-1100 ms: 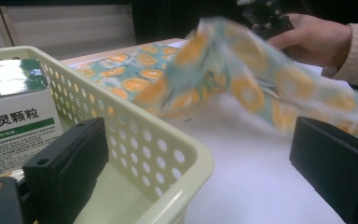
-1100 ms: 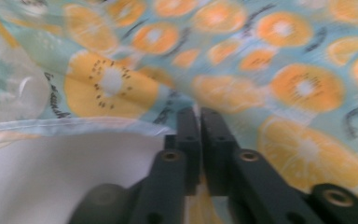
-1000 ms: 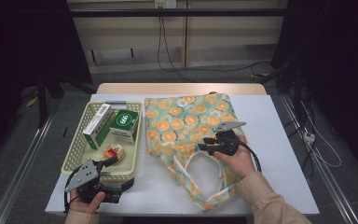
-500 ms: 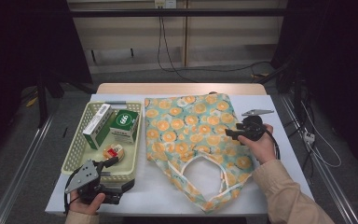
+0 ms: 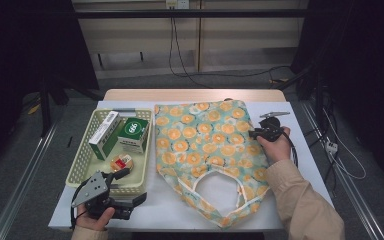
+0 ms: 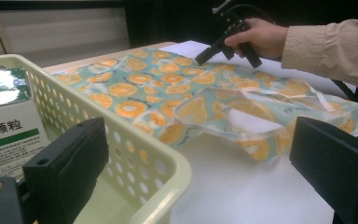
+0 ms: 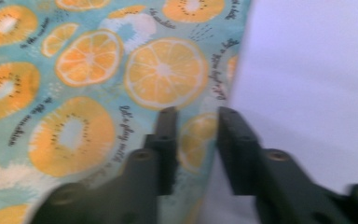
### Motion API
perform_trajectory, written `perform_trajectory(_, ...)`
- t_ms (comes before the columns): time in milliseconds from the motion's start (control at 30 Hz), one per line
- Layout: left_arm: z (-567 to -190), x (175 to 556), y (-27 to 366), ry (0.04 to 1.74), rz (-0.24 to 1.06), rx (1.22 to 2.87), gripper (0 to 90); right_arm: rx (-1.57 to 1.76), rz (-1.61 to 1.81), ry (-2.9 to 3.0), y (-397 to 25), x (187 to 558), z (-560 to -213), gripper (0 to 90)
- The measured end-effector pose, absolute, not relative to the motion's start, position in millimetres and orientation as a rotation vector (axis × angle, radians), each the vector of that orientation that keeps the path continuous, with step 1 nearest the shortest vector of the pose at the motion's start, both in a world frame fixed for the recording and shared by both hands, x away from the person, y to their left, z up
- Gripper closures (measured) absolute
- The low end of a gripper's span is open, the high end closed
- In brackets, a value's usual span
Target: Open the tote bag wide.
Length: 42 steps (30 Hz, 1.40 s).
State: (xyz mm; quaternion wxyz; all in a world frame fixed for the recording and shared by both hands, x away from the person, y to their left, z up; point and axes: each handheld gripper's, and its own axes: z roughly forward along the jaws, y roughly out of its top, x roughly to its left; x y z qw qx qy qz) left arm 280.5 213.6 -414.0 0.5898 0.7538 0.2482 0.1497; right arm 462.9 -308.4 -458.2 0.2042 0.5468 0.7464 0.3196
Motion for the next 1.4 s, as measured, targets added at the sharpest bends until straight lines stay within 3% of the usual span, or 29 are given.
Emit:
perform_trajectory(100, -414, 282, 212, 0.567, 0.356, 1.769, 4.2, 1.54, 0.963, 2.098, -313, 462, -460, 90.0)
perform_trajectory(400, -415, 283, 209, 0.564, 0.347, 1.776, 4.2, 1.66, 0.957, 1.91, -348, 456, -452, 90.0)
perform_trajectory(600, -413, 281, 206, 0.549, 0.347, 1.776, 4.2, 1.748, 0.904, 1.874, -377, 430, -456, 90.0)
perform_trajectory(633, -413, 281, 205, 0.545, 0.345, 1.777, 4.2, 1.746, 0.908, 1.89, -379, 425, -456, 86.3)
perform_trajectory(700, -412, 281, 203, 0.534, 0.35, 1.786, 4.1, 1.651, 0.933, 1.913, -378, 417, -451, 64.7)
perform_trajectory(733, -412, 281, 203, 0.534, 0.35, 1.786, 4.2, 1.651, 0.933, 1.913, -378, 417, -451, 64.7)
perform_trajectory(767, -412, 280, 201, 0.536, 0.341, 1.781, 4.2, 1.592, 0.959, 1.951, -372, 409, -442, 55.4)
perform_trajectory(900, -410, 280, 200, 0.529, 0.342, 1.777, 4.1, 1.465, 1.029, 2.027, -346, 393, -423, 35.4)
perform_trajectory(1200, -411, 281, 200, 0.537, 0.331, 1.774, 4.0, 1.168, 1.195, 2.319, -262, 359, -420, 31.9)
perform_trajectory(1400, -412, 281, 200, 0.541, 0.323, 1.764, 4.0, 1.002, 1.21, 2.458, -222, 343, -431, 40.9)
